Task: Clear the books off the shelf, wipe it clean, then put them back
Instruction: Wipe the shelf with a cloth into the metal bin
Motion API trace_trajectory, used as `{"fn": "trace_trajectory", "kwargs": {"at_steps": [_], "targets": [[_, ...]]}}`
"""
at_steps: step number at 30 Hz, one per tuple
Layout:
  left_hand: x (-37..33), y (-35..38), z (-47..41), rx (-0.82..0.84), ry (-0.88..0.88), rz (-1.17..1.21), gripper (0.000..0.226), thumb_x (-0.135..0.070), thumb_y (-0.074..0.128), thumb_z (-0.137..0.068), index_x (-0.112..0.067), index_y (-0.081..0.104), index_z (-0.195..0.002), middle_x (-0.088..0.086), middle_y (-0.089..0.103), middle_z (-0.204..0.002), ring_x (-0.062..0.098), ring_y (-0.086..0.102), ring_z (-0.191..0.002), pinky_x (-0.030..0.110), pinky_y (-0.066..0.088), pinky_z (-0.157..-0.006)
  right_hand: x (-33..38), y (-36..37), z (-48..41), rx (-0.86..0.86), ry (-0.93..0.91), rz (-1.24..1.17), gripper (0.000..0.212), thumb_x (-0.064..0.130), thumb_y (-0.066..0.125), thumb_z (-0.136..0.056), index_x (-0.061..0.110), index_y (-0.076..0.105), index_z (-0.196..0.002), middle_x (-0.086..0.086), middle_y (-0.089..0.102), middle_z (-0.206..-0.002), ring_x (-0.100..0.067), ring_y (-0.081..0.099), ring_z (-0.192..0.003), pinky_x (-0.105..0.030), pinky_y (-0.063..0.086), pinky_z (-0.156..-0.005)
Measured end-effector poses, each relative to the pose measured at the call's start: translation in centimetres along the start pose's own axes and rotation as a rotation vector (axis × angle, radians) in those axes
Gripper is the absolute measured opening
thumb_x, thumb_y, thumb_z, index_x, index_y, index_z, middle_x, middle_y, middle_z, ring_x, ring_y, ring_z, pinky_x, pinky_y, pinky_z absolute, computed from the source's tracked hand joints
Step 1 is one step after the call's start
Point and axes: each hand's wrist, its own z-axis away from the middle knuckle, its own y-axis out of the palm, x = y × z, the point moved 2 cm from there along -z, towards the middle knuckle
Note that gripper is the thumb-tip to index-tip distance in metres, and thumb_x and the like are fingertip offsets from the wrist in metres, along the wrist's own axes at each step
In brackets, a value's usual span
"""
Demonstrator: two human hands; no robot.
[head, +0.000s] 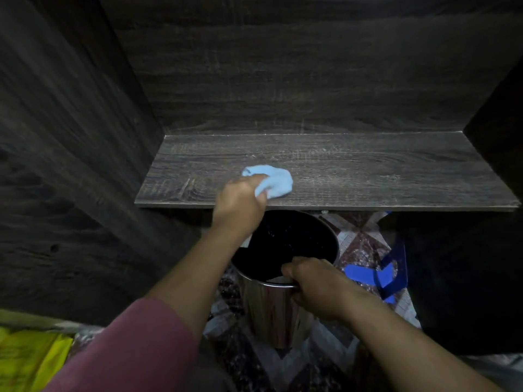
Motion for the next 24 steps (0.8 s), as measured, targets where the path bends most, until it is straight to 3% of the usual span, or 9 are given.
{"fn": "trace_trajectory", "kwargs": {"at_steps": [3,5,7,9,12,14,18,21,24], "targets": [[0.4,-0.6,-0.4,0.186,0.006,0.397,0.028,-0.015,0.059,-0.094,-0.017,0.066,-0.121,-0.004,0.067,-0.113,0.022,0.061,-0.112,0.022,0.041,-0.088,-0.1,-0.2,0.2,-0.005,-0.001,-0.01,0.027,0.009,0.055,-0.084,0.017,0.059,-0.11,-0.006,0.056,-0.113,-0.029,0.057,-0.106,-0.03,0.039,-0.081],[1.5,-1.7,-1.7,0.068,-0.033,0.465,0.027,-0.014,0.061,-0.093,-0.015,0.068,-0.12,-0.004,0.067,-0.108,0.015,0.061,-0.108,0.017,0.038,-0.082,-0.1,-0.4,0.2,-0.011,-0.006,-0.018,0.024,0.009,0.054,-0.086,0.016,0.058,-0.108,-0.006,0.056,-0.112,-0.029,0.057,-0.106,-0.029,0.038,-0.08],[2.5,-3.0,-3.6,-0.161,-0.027,0.397,0.03,-0.014,0.061,-0.092,-0.016,0.067,-0.121,0.003,0.069,-0.115,0.014,0.06,-0.106,0.015,0.037,-0.082,-0.2,-0.7,0.2,-0.025,-0.009,-0.031,0.021,0.008,0.054,-0.085,0.014,0.058,-0.105,-0.007,0.056,-0.111,-0.029,0.057,-0.104,-0.031,0.04,-0.08],[2.8,-3.6,-6.1,-0.32,0.109,0.274,0.033,-0.011,0.06,-0.089,-0.016,0.067,-0.121,0.007,0.067,-0.12,0.023,0.06,-0.109,0.02,0.037,-0.089,-0.3,-1.0,0.2,-0.04,-0.01,-0.042,0.02,0.007,0.053,-0.085,0.013,0.058,-0.104,-0.008,0.056,-0.109,-0.03,0.057,-0.103,-0.031,0.04,-0.078],[2.7,-3.1,-10.1,-0.45,0.255,0.089,0.041,-0.008,0.056,-0.085,-0.019,0.065,-0.124,0.006,0.063,-0.122,0.029,0.055,-0.108,0.022,0.035,-0.094,-0.5,-1.1,0.1,-0.064,-0.011,-0.045,0.019,0.007,0.052,-0.087,0.013,0.057,-0.105,-0.008,0.056,-0.109,-0.03,0.057,-0.103,-0.03,0.038,-0.075],[2.1,-2.3,-12.0,-0.496,0.346,-0.018,0.042,-0.008,0.055,-0.085,-0.02,0.064,-0.124,0.01,0.06,-0.121,0.032,0.053,-0.109,0.032,0.042,-0.092,-0.7,-1.3,-0.1,-0.082,-0.01,-0.044,0.021,0.007,0.052,-0.087,0.013,0.057,-0.107,-0.008,0.056,-0.109,-0.03,0.057,-0.103,-0.03,0.037,-0.074],[1.0,0.6,-14.1,-0.326,0.525,-0.201,0.027,-0.005,0.057,-0.082,-0.006,0.057,-0.11,0.02,0.056,-0.116,0.04,0.054,-0.103,0.048,0.05,-0.076,-1.1,-1.1,-0.3,-0.089,0.023,-0.051,0.029,0.009,0.051,-0.089,0.016,0.056,-0.117,-0.006,0.055,-0.116,-0.029,0.055,-0.108,-0.027,0.031,-0.073],[1.2,2.5,-13.3,-0.129,0.473,-0.19,0.034,-0.011,0.053,-0.08,-0.002,0.048,-0.112,0.021,0.054,-0.11,0.038,0.053,-0.102,0.048,0.044,-0.084,-1.3,-0.7,-0.5,-0.072,0.026,-0.062,0.03,0.012,0.05,-0.09,0.017,0.057,-0.118,-0.007,0.056,-0.117,-0.03,0.055,-0.11,-0.032,0.039,-0.086],[1.3,3.2,-12.6,0.021,0.339,-0.121,0.049,-0.024,0.052,-0.089,-0.006,0.043,-0.134,0.017,0.051,-0.132,0.034,0.049,-0.118,0.04,0.037,-0.098,-1.4,-0.6,-0.4,-0.049,0.033,-0.069,0.032,0.012,0.049,-0.089,0.018,0.057,-0.119,-0.006,0.055,-0.118,-0.029,0.054,-0.111,-0.032,0.038,-0.091]]}}
